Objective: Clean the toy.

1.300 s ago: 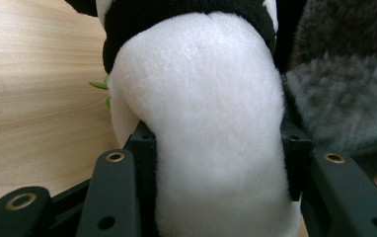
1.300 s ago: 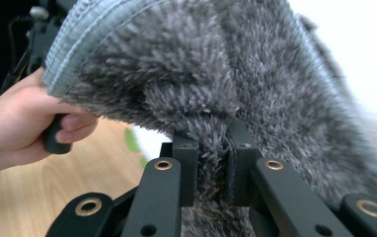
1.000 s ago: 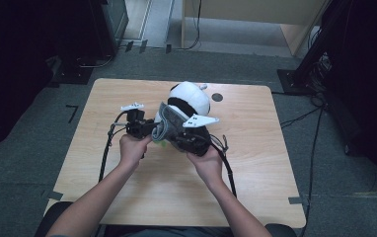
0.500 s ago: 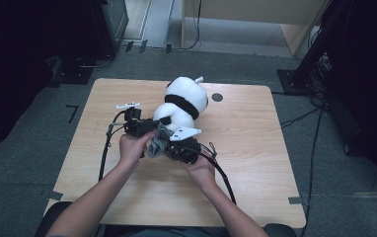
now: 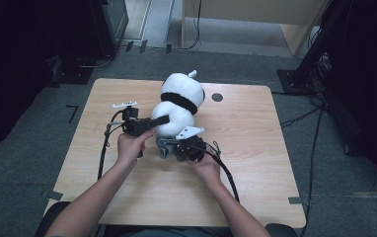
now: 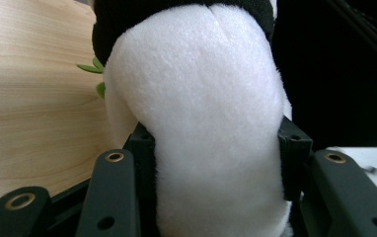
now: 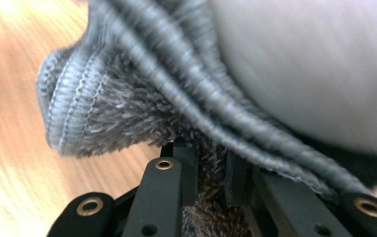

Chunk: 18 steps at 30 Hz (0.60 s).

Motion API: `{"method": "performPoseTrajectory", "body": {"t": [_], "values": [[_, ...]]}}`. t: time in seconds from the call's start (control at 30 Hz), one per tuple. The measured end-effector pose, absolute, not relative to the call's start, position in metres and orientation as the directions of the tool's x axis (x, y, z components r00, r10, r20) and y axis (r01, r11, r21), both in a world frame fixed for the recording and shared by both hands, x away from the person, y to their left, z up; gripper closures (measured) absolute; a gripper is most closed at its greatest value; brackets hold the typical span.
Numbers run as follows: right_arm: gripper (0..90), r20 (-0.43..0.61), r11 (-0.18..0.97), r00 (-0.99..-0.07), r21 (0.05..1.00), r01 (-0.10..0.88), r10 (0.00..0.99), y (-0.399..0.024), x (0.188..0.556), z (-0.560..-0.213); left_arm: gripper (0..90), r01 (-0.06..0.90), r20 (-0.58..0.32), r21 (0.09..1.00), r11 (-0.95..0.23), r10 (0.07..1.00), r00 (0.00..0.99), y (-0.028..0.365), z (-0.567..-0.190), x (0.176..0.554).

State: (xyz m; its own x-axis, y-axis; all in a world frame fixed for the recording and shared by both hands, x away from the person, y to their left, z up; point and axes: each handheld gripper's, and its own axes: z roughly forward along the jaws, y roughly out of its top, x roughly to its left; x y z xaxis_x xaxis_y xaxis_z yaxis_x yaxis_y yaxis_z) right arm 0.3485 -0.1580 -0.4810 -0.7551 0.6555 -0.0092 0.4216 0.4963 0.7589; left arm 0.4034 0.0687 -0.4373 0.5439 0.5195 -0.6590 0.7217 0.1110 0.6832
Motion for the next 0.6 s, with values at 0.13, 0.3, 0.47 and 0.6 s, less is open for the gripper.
{"method": "performPoseTrajectory", "body": {"t": [0.13,0.3,0.47,0.6], "values": [[80.3,0.038,0.457,-0.726,0.755,0.471,0.686,-0.172,0.356,-0.481,50.3,0.730,-0.671,0.675,0.107,0.502,0.546,0.071,-0.438,0.404],[80.6,0.030,0.454,-0.696,0.738,0.500,0.718,-0.183,0.359,-0.478,50.4,0.704,-0.629,0.706,0.077,0.525,0.574,0.069,-0.436,0.401],[80.6,0.040,0.435,-0.668,0.730,0.527,0.743,-0.194,0.364,-0.476,50.3,0.693,-0.608,0.719,0.063,0.541,0.581,0.072,-0.435,0.402],[80.5,0.063,0.396,-0.640,0.738,0.547,0.766,-0.207,0.367,-0.471,50.3,0.691,-0.619,0.719,0.078,0.523,0.585,0.078,-0.435,0.403]]}}
